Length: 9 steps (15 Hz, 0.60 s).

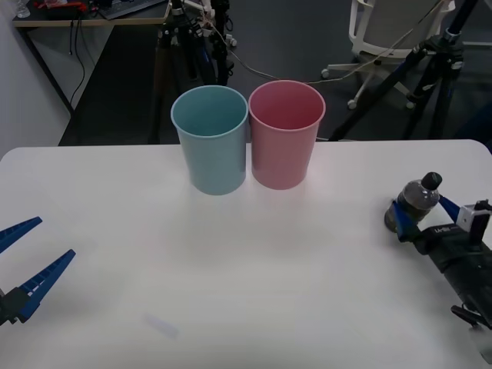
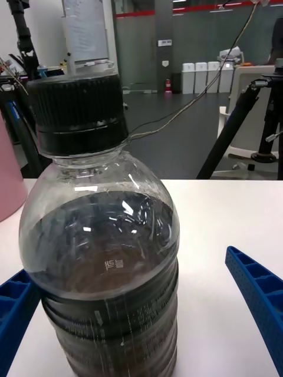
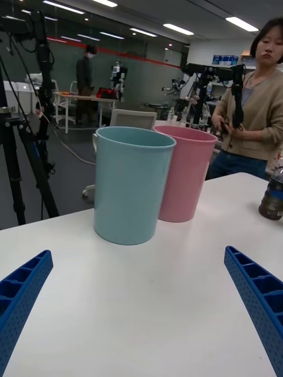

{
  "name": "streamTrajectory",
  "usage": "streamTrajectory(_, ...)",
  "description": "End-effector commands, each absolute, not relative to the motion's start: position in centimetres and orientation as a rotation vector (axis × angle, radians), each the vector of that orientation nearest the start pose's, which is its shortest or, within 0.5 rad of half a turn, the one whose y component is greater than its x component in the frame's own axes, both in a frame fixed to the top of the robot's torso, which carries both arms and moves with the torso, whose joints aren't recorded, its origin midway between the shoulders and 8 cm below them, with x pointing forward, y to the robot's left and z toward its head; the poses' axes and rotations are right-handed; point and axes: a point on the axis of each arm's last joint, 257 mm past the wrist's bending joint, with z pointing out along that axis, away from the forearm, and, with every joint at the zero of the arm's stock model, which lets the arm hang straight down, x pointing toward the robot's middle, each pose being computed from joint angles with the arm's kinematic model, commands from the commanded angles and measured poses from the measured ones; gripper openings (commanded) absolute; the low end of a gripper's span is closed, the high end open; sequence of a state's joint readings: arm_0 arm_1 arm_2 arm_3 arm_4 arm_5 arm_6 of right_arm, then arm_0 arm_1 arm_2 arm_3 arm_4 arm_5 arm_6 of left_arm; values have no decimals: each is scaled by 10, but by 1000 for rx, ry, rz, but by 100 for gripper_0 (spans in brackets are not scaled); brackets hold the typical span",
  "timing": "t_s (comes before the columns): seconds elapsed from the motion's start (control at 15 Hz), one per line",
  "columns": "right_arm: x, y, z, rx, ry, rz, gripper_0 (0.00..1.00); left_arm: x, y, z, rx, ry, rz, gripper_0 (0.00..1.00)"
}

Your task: Grasp the object on the table and drop it into the matching bin: aluminum can to the light blue bin, PET bottle to the pink bin.

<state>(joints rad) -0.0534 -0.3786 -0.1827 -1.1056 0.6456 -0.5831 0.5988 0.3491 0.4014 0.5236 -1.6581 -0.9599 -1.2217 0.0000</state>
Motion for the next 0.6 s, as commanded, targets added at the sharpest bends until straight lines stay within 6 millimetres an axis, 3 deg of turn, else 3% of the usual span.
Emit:
streamTrajectory(0.07, 526, -367, -281, -108, 1564, 159, 100, 342, 330, -169, 465, 1441, -567, 100)
streamTrajectory(0.6, 541, -361, -267, -121, 1539, 159, 100, 342, 330, -169, 465, 1441, -567, 100)
